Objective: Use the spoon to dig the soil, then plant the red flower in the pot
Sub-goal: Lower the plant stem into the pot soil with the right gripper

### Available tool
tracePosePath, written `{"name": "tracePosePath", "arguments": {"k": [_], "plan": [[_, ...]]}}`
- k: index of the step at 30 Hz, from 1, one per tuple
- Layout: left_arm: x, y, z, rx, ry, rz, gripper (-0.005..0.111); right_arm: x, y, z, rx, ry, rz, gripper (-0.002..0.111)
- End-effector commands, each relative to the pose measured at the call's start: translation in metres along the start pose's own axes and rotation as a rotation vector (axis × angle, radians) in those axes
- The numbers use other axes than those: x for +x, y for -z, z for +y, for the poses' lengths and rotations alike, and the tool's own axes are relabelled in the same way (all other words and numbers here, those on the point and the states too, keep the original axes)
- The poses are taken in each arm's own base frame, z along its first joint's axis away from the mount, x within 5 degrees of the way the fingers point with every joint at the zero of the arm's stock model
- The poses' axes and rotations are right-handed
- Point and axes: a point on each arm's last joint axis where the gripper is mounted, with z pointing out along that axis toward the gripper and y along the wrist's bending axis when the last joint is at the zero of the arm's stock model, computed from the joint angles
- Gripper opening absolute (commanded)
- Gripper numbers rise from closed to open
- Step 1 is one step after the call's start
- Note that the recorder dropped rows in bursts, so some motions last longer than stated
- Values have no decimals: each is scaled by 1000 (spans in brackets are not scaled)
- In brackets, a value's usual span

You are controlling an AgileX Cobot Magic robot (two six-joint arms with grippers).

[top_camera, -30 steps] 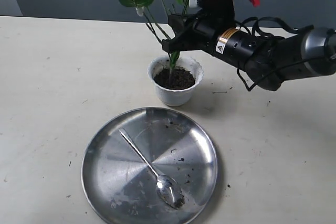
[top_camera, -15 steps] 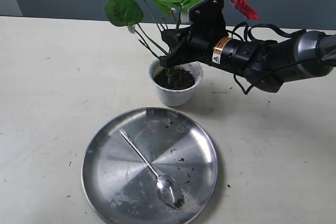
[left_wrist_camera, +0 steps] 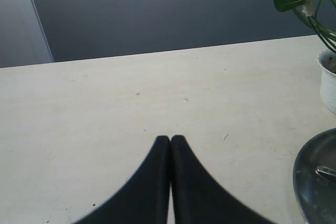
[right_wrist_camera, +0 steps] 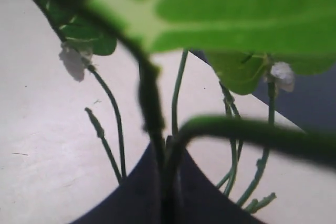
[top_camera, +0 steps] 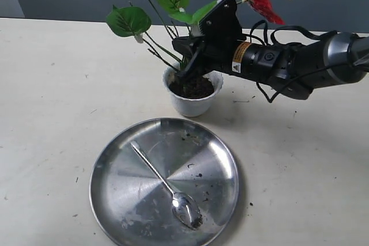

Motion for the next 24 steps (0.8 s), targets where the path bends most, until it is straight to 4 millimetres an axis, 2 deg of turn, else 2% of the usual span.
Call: {"name": "tracePosePath", "arguments": {"k": [1, 9, 24], "plan": [[-2, 0, 0, 6, 3, -17, 1, 28, 1, 1, 7, 61, 214, -1], [-2, 0, 0, 6, 3, -17, 1, 33, 3, 9, -73, 34, 258, -1], [-2, 0, 0, 6, 3, -17, 1, 34, 6, 4, -10, -56, 314, -1]]}}
